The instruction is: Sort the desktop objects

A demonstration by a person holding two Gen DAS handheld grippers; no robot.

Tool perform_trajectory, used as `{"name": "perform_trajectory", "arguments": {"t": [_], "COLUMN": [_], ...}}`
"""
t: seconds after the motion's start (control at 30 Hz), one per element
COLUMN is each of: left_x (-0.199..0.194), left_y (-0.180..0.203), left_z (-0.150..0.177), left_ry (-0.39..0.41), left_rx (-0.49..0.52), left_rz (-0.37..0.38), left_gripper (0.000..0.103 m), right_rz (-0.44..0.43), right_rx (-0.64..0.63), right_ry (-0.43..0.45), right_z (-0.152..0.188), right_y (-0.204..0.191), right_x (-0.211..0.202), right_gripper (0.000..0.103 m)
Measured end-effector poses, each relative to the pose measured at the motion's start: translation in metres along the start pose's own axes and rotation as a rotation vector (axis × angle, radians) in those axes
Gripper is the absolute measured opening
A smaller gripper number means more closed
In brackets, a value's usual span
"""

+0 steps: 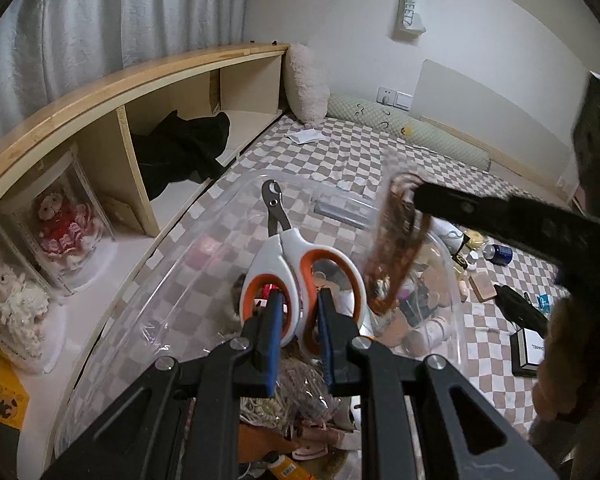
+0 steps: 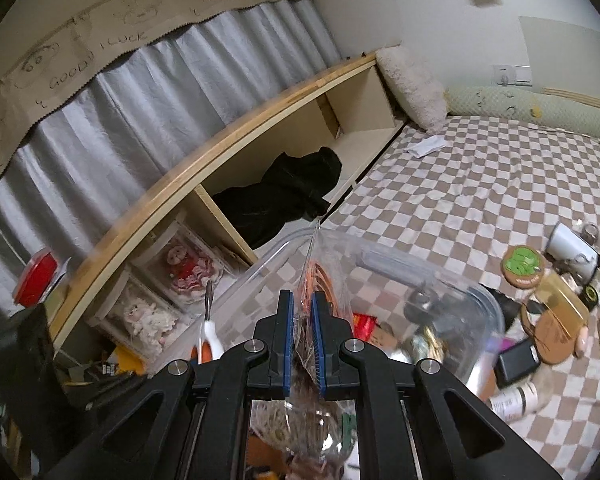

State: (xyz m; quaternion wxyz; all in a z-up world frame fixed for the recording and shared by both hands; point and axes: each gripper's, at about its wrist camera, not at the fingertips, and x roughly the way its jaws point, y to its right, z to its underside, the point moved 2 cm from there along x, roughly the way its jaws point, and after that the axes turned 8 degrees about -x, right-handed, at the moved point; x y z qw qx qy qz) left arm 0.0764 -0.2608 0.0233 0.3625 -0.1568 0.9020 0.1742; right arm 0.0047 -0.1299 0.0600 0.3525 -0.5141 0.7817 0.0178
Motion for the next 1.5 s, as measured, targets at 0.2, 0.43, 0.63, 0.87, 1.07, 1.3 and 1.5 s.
{"name": "perform_trajectory", "arguments": {"t": [0.2,0.43,0.63,0.87,1.07,1.3,1.5], "left_x": [0.012,0.025,0.037,0.056,0.082,0.104,0.104], "left_y": [-0.006,-0.003,0.005,0.025,0.031,0.027,0.031], "left_z": [-0.005,-0.006,-0.004,-0.005,-0.01,-0.007,-0.006], "left_ry": [-0.008,-0.026,-0.054,-0.103,-0.144,-0.176,-0.129], "left_rx": [-0.011,0.003,0.01,0.001,-0.029,-0.057,-0.038], "left_rz": [-0.027,-0.047,-0.045,-0.036,-0.064,-0.108,-0.164], "left_gripper": [0.017,0.017,0.017,0.017,0.017,0.018,0.097], "right_rz": [-0.004,0.05,0.034,0.057,0.005,-0.028,-0.038], "right_rx": [-0.027,-0.009,0.1,0.107,0.119,0.097,0.096], "right_ry": [-0.118,-0.064,-0.045,-0.055,-0.106,-0.12,-0.119], "right_z": [-0.006,-0.005,-0.004,0.001,0.021,0.032,0.033], "right_y": [-0.002,0.015,0.051,0.073,0.081,0.082,0.085], "right_x": [0.044,0.041,0.023,0.001,0.001,0.0,0.0], "right_gripper": [0.01,0.103,0.103,0.103,0.103,0.103,0.103]}}
